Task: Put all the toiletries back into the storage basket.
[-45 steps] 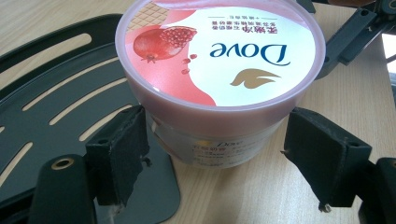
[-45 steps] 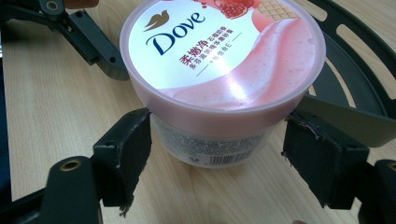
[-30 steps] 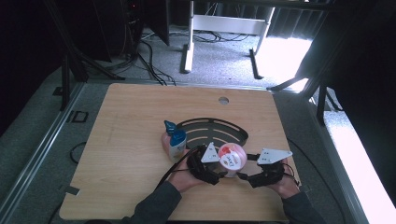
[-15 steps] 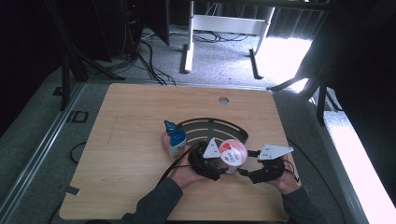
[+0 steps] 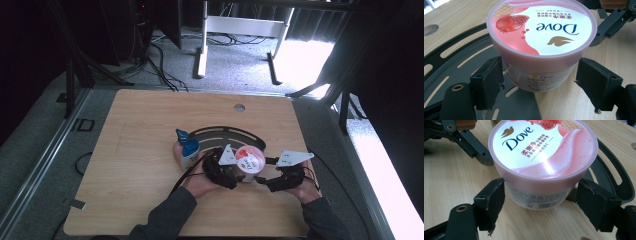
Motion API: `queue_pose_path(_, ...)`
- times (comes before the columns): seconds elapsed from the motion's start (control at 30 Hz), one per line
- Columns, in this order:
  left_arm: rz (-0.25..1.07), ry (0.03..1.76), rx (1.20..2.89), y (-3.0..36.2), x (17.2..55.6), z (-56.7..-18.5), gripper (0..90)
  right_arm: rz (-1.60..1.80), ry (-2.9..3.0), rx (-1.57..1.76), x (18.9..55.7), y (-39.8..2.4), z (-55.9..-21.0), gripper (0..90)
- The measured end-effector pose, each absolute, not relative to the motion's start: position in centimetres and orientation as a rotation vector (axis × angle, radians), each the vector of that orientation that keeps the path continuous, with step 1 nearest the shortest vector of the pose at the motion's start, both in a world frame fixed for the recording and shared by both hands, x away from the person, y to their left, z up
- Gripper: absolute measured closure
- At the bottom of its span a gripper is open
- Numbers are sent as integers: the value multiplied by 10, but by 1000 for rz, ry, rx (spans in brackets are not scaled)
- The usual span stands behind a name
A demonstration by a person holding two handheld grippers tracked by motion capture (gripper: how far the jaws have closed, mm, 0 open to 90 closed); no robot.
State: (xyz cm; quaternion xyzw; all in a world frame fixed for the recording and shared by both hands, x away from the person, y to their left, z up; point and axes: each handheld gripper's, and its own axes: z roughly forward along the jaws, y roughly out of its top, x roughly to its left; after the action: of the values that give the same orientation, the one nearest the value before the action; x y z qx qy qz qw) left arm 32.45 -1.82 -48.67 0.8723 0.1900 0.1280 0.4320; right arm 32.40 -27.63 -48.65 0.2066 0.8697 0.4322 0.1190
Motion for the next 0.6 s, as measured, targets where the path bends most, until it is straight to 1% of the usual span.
queue_pose_path(0.6,337,491,2154,-21,335,-483,223,1274,2530,608,337,-278,-482,229)
